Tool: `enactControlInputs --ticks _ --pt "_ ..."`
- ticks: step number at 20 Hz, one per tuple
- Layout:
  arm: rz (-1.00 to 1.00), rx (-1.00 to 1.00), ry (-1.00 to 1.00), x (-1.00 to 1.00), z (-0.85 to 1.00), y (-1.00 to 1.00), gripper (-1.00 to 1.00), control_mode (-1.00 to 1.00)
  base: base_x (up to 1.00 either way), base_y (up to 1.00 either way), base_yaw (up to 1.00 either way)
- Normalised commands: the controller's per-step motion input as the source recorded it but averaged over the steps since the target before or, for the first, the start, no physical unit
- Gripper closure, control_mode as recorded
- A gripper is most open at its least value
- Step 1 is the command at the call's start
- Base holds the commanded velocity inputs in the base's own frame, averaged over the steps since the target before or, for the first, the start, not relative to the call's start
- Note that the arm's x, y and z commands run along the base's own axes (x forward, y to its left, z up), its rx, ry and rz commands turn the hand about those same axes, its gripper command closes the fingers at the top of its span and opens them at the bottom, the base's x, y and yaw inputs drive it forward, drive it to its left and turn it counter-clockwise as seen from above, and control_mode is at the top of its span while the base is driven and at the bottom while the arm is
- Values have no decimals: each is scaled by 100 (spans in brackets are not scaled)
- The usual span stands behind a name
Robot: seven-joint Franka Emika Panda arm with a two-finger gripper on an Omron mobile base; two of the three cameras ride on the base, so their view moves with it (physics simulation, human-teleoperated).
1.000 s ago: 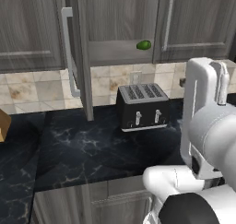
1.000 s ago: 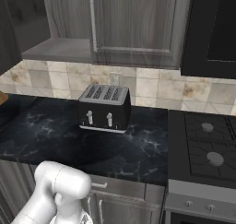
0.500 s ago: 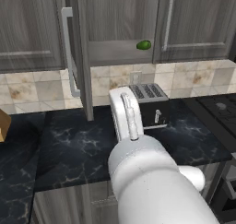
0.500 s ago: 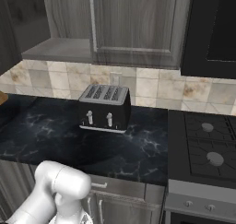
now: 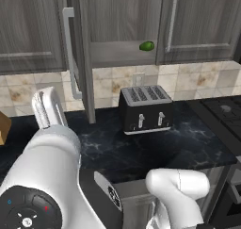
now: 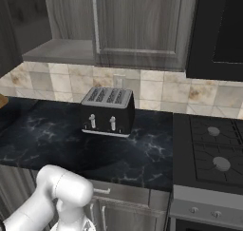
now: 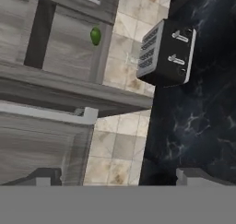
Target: Pick the avocado from the counter and place it in the cabinet. Then close the cabinet.
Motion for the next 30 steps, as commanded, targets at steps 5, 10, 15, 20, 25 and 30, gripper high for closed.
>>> enactControlInputs --ticks 5,10,15,20,25,30 --pt "0 0 -1 100 -9 61 -100 -100 0 0 0" --pt "-6 0 0 100 -2 28 -100 -100 0 0 0" --pt "-6 0 -1 100 -17 37 -100 -100 0 0 0" --pt "-12 0 -1 100 -18 23 -100 -100 0 0 0" --pt "-14 -1 -11 83 1 4 -100 -100 0 0 0" --pt "-24 -12 -32 4 11 -4 -100 -100 0 0 0"
